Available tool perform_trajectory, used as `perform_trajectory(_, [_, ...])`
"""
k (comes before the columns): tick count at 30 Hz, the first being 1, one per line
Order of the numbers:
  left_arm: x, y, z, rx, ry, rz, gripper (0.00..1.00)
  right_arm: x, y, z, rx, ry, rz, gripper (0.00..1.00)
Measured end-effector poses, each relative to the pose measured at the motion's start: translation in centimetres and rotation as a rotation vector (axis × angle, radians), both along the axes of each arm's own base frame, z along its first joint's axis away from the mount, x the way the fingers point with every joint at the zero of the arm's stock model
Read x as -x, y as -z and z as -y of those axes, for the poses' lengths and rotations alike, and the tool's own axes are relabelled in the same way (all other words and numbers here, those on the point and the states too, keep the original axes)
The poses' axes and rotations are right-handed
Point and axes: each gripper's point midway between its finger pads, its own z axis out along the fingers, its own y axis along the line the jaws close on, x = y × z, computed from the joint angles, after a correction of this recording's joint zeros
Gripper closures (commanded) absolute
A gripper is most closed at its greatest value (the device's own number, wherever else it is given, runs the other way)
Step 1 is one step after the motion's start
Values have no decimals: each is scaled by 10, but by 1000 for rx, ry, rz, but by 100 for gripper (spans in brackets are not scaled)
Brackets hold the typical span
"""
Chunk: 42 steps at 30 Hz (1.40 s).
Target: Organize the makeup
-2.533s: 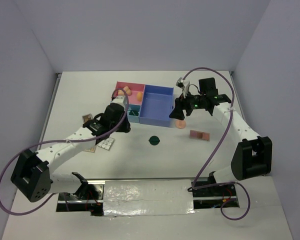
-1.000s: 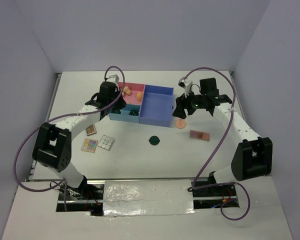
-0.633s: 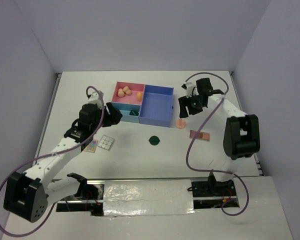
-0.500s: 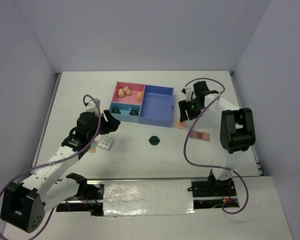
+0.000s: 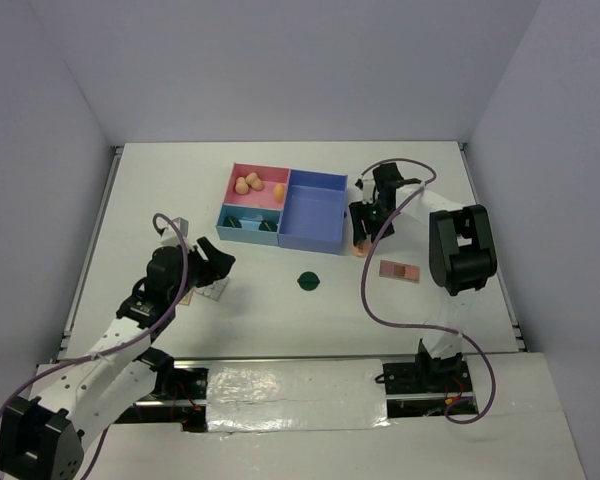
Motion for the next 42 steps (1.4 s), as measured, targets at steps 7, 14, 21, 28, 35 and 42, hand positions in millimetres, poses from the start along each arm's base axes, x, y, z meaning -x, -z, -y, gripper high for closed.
perform_trajectory(7, [0, -4, -1, 11, -11, 12, 29, 2, 1, -15, 18, -35, 7, 51])
perform_trajectory(14, [0, -8, -3, 12, -21, 26, 29, 7, 4, -15, 20, -35, -1, 70])
perform_trajectory(21, [1, -7, -3, 11, -21, 22, 29, 18, 1, -10, 28, -40, -4, 92])
perform_trajectory(28, [1, -7, -3, 10, -21, 21, 29, 4, -58, -7, -17, -132, 156, 94])
perform_trajectory(35, [1, -7, -3, 10, -22, 21, 29, -17, -164, -50, -152, -378, 485, 93])
perform_trajectory(42, [2, -6, -4, 8, -22, 13, 29, -1, -203, -148, -252, -702, 644, 93])
